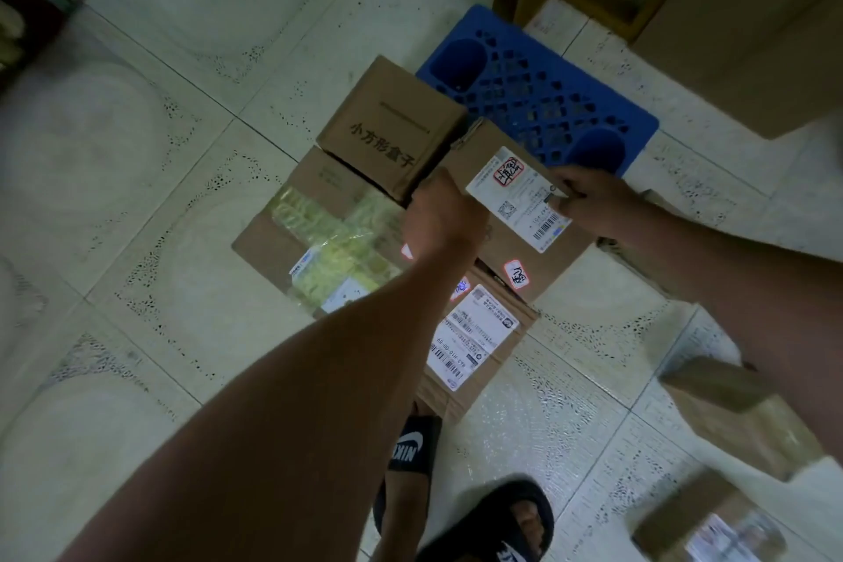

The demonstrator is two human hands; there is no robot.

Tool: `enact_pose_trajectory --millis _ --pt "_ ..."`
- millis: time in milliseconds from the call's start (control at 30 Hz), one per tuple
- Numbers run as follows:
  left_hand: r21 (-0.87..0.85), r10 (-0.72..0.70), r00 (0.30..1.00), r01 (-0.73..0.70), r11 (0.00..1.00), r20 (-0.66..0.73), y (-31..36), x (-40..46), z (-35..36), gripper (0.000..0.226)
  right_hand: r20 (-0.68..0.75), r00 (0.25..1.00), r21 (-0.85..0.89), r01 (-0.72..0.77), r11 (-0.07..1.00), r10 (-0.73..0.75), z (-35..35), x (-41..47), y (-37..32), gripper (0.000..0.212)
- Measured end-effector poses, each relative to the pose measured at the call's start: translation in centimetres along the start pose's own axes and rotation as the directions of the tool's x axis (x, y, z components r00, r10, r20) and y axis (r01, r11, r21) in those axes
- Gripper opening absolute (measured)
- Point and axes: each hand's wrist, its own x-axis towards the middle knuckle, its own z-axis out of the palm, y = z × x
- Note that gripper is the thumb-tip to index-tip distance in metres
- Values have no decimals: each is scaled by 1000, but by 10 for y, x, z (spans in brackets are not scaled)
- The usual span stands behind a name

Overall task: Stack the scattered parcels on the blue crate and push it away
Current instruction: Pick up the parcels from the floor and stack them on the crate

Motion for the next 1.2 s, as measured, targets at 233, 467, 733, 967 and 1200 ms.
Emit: enact_pose_trajectory --millis 233,467,733,967,1200 --pt "153 231 969 -242 958 84 -19 35 12 24 17 1000 29 14 999 -15 18 27 4 35" --pt "292 380 921 -389 873 91 -34 47 39 23 22 1000 38 -1 999 0 23 30 17 40" --pt "438 426 892 -446 781 148 -38 44 47 40 -351 933 167 -17 986 75 47 5 29 52" --pt "387 413 898 -439 811 152 -14 21 28 36 -372 911 266 -78 961 177 47 -39 23 55" --pt "408 501 801 -598 690 327 43 -16 -13 35 -337 882 325 -219 920 329 9 -125 8 59"
